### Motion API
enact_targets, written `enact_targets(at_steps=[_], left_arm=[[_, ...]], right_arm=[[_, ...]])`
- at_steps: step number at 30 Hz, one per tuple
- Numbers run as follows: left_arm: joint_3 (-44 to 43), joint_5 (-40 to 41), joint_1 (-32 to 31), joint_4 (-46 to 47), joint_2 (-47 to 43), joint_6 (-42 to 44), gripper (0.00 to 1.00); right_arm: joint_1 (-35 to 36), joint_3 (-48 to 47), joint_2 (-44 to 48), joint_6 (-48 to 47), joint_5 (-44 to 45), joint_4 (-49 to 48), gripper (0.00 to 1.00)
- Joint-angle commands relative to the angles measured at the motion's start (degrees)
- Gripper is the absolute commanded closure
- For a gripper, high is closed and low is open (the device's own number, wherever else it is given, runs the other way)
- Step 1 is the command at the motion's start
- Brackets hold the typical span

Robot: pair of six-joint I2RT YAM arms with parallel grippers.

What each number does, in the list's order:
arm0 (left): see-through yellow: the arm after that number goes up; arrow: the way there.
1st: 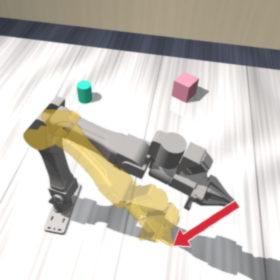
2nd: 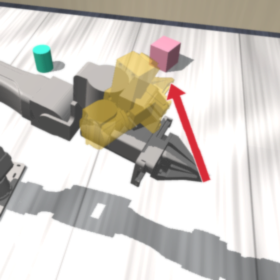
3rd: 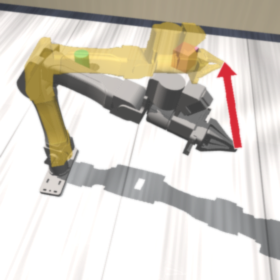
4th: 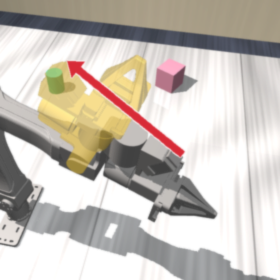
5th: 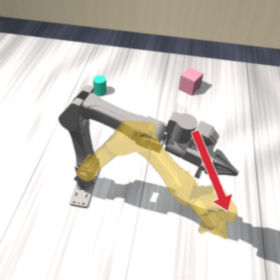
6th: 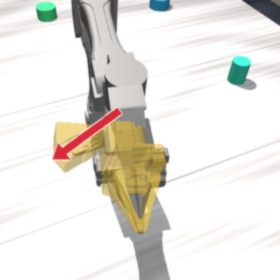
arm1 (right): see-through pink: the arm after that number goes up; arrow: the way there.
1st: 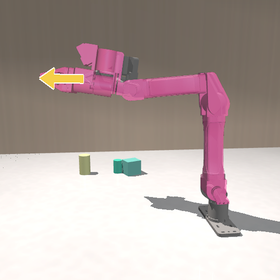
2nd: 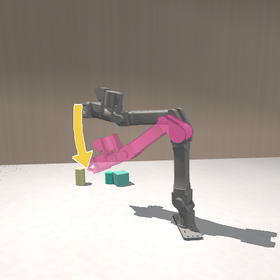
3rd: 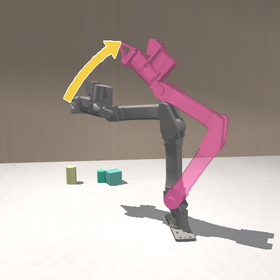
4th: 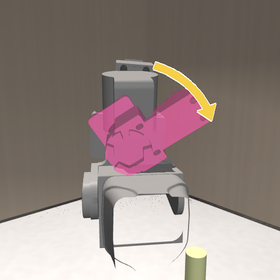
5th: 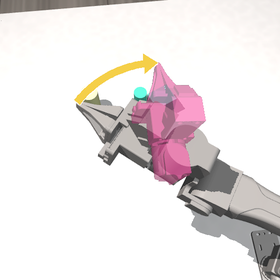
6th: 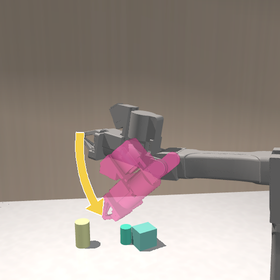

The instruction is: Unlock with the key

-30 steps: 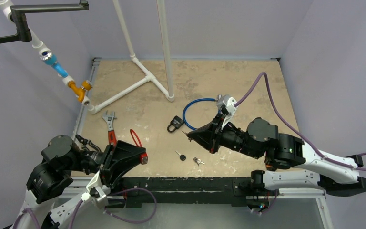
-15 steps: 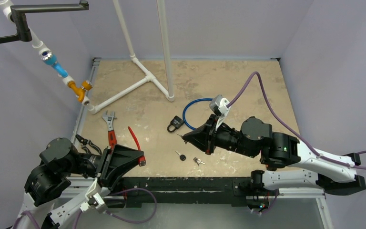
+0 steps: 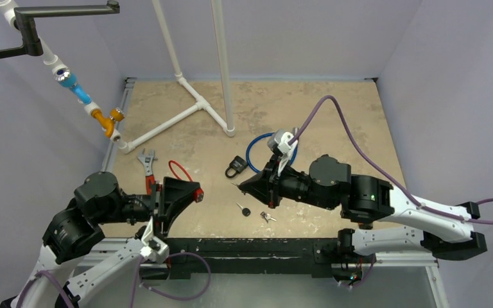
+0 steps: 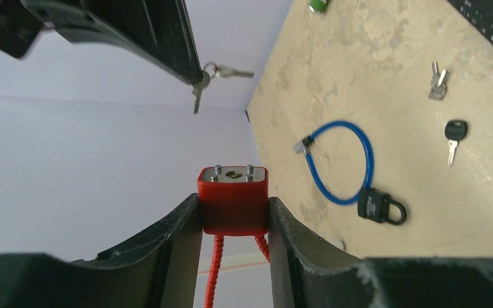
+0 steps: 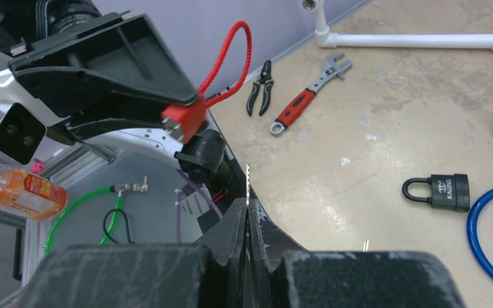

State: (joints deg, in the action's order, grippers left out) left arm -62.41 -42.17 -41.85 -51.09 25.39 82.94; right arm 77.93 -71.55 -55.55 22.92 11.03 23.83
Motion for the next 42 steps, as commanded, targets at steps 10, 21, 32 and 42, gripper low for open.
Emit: enact_targets(at_steps=[10,21,32,42], left_arm=[[0.31,27.56,-1.47,4.81,4.82,-8.34,1.0],[4.91,32.81,-3.09,9.27,1.33,-2.51,1.0],[8.18,31.87,-3.16,13.65,-1.01,1.43,1.0],[8.4,33.97,-3.5,13.95,-0.58,3.38,1.0]], right_arm=[[-1.61,-8.0,-8.38,-2.02,-2.64,1.37,1.0],[-5.81,-11.43,-15.38,-1.12,-9.21,-2.97,1.0],[-9.99,-12.66,-18.7,-1.31,-15.44,-5.72,1.0],[-10.07,-14.42,-21.29,-2.5,-16.44,-6.52,1.0]])
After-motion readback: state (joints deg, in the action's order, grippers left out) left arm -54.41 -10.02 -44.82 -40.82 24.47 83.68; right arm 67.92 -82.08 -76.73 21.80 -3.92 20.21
